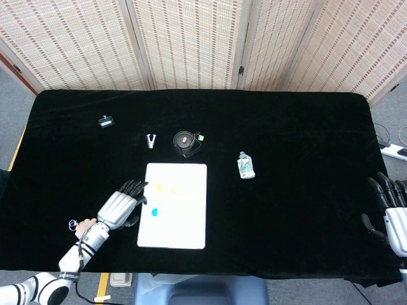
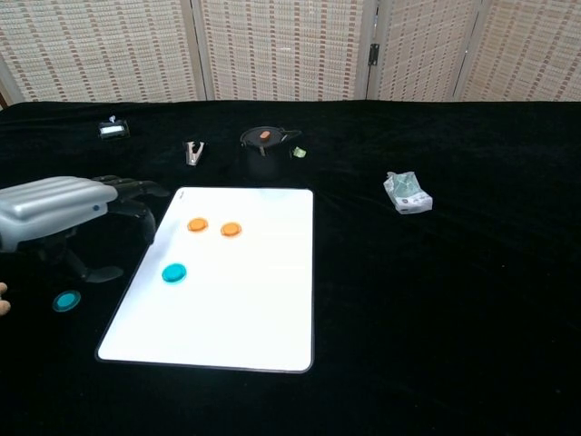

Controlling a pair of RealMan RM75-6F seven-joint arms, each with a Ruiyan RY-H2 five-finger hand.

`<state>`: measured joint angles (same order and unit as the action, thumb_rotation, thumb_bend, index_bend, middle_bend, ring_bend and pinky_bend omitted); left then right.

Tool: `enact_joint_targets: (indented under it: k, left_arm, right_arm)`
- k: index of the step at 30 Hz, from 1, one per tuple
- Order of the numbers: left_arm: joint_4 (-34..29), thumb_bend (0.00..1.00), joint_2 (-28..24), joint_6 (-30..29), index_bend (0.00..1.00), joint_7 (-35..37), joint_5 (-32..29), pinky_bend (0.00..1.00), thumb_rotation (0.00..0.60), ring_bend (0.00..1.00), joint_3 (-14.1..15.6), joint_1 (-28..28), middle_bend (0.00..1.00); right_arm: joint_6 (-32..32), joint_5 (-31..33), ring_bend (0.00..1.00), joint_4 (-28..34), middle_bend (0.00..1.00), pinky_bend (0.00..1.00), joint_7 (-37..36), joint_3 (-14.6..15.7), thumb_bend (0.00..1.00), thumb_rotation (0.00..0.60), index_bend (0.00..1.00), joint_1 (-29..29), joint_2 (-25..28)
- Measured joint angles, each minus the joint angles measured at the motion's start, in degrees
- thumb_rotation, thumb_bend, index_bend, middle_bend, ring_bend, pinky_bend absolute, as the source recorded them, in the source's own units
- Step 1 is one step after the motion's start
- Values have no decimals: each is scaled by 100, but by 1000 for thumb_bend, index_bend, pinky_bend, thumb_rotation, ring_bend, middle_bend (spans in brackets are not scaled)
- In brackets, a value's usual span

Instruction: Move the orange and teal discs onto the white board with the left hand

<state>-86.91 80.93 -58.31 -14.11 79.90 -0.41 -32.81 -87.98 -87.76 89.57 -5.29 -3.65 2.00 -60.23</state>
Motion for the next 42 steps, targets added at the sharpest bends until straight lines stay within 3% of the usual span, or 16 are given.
enact_joint_targets:
  k: [6,16,42]
  left_arm:
    - [-6,386,-275,-348,408,132,198,0,600,0,285,344,70]
    - [186,383,-280,-588,408,322,405,0,600,0,543,702,70]
    - [587,388,117,-322,446,77,288,0,600,0,401,758,70]
  right_arm:
    - [45,-51,0,3,0,0,18,2,426,600,0,53,-28]
    - [53,-110,0,78,0,0,92,0,426,600,0,101,-23]
    - [48,-67,0,80,0,0,106,12,426,600,0,88,-19]
